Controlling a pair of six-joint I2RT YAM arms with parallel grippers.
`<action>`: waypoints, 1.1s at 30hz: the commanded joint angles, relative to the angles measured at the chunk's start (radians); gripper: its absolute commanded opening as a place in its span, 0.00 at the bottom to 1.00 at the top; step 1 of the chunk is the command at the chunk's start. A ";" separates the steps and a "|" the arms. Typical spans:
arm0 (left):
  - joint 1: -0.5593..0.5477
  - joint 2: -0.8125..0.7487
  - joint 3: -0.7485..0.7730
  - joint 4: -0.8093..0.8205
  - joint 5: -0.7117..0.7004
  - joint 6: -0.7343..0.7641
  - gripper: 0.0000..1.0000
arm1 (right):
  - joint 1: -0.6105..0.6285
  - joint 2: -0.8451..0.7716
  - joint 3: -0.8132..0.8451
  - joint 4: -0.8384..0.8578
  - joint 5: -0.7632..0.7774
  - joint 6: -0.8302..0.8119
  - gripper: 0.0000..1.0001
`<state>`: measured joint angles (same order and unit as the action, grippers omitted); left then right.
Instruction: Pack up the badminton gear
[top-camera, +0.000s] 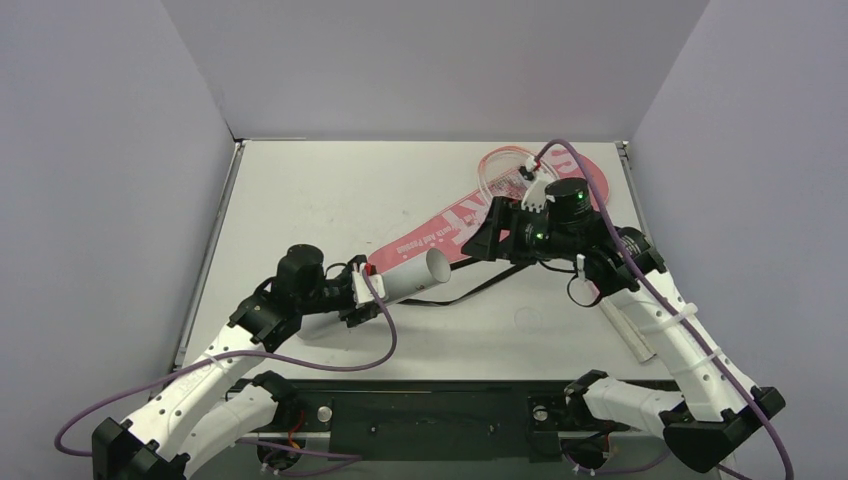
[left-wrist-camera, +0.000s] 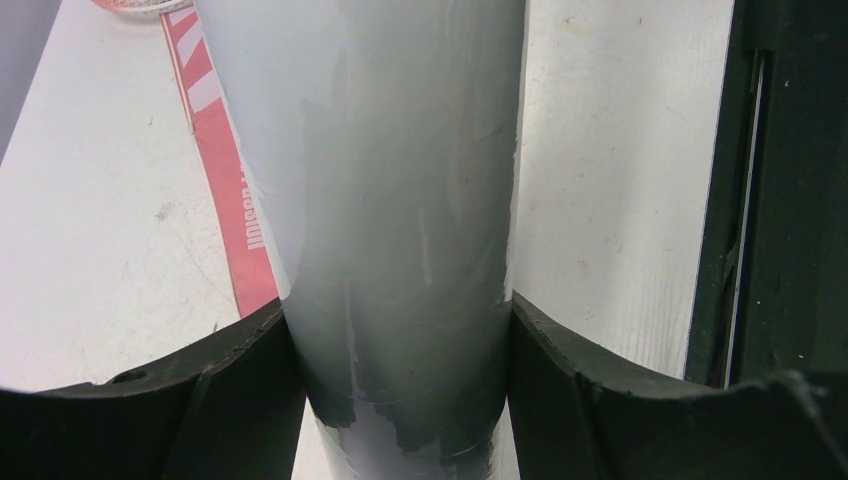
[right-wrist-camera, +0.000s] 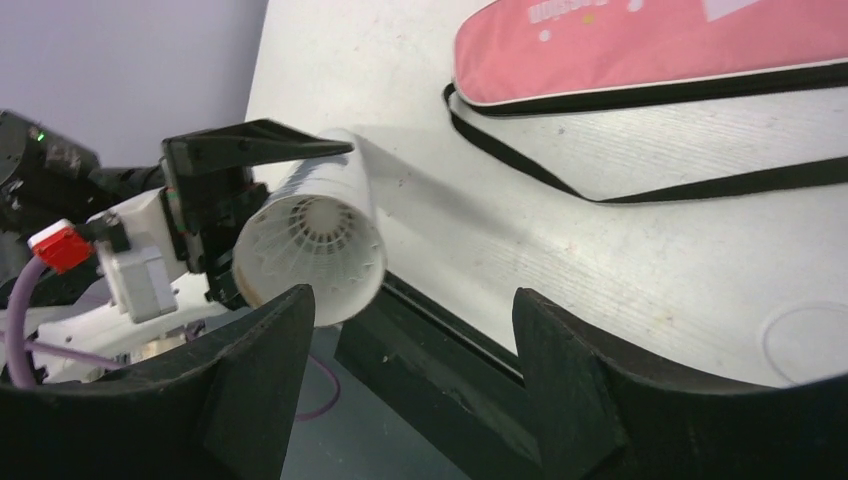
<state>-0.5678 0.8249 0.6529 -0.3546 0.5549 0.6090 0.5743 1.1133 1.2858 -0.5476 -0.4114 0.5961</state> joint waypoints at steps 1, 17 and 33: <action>-0.001 -0.025 0.009 0.051 0.016 0.002 0.00 | -0.081 -0.020 -0.049 -0.106 0.087 -0.022 0.68; 0.000 -0.027 0.000 0.042 0.006 0.013 0.00 | -0.029 0.225 -0.474 -0.063 0.659 0.085 0.47; 0.003 -0.029 -0.004 0.042 0.005 0.008 0.00 | 0.017 0.419 -0.515 0.136 0.650 0.094 0.43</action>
<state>-0.5674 0.8139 0.6453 -0.3553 0.5537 0.6140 0.5842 1.5040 0.7959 -0.4366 0.2031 0.6697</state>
